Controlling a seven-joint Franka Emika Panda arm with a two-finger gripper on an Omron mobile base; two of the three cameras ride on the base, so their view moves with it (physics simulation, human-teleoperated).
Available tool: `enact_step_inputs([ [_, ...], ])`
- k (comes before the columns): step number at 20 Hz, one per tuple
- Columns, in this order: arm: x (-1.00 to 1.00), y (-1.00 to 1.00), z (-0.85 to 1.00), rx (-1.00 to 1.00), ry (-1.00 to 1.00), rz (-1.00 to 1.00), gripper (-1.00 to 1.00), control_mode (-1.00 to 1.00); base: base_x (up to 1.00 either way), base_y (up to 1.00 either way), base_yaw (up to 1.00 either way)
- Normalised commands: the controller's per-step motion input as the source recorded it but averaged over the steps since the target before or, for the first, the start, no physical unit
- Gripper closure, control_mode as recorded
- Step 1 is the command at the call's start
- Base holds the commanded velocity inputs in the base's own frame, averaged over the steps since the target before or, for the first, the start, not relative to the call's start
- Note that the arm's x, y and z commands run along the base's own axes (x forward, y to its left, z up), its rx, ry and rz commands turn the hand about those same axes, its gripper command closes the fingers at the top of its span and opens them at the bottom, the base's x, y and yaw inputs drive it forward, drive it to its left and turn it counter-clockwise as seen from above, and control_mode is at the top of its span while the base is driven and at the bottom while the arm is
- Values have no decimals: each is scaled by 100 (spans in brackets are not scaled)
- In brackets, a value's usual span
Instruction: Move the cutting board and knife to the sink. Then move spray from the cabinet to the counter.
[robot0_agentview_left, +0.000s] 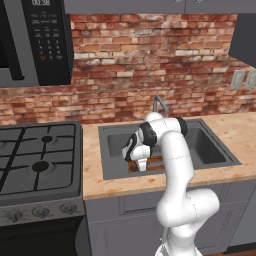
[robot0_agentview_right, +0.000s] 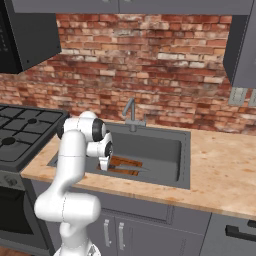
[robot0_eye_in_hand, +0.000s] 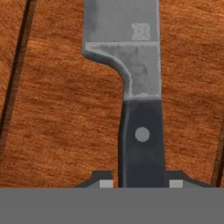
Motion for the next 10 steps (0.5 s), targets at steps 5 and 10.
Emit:
enact_step_inputs([
  [5, 13, -2, -22, 0, 0, 0, 100, -100, 0, 0, 0],
  [10, 0, 0, -24, 0, 0, 0, -100, -100, 0, 0, 0],
])
